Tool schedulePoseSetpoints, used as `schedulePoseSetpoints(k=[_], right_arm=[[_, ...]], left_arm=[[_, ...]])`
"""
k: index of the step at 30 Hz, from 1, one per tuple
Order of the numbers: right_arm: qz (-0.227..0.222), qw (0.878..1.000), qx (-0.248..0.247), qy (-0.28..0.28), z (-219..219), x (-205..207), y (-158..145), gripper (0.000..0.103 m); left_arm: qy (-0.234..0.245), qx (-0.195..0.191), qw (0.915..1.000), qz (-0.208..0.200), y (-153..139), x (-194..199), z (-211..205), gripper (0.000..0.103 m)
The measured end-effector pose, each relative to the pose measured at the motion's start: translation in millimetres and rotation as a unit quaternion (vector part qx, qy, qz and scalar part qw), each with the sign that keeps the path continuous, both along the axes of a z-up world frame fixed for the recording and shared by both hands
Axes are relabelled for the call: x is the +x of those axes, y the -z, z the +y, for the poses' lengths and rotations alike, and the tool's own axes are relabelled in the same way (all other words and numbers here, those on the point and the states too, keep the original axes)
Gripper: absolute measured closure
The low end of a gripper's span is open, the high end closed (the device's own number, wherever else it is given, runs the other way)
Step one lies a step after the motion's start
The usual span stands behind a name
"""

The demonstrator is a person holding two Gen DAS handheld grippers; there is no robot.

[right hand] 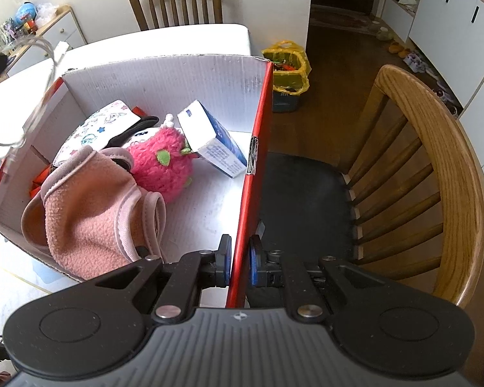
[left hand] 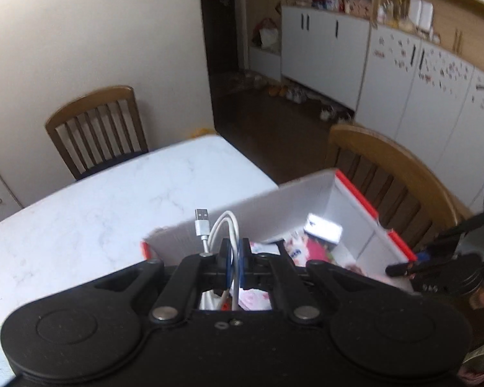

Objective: Organize objects
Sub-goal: 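Carry the white cable with the left gripper over the box, then lower the white cable into the box and open the left gripper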

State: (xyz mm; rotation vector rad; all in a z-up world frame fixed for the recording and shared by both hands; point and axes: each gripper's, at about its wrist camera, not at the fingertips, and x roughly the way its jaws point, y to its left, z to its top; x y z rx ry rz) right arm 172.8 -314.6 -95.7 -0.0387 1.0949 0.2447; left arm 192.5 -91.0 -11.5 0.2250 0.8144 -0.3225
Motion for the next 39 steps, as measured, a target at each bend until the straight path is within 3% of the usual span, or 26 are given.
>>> schedulePoseSetpoints(k=[7,21,32,39], right_arm=[[0.001,1.000,0.002,-0.002,-0.3,0.7,0.8,0.092],[0.002,1.000,0.002,-0.001,-0.4,0.9,1.1,0.092],[0.002,1.000,0.001,0.000,-0.5,0.7,1.4,0.092],[0.004,1.000,0.000,0.001,-0.9,0.5,2.5,0.092]], left_arm=[[0.025,0.023,0.9989,0.031,35.4,0.7,-25.4,0.101],[0.019,0.003,0.9969,0.077,67.2,4.1,-34.1,0.100],[0.013,-0.022,0.9953,0.094,75.3,5.7,-28.0,0.086],[0.008,-0.038,0.9952,0.089,70.4,1.1,-20.0,0.072]])
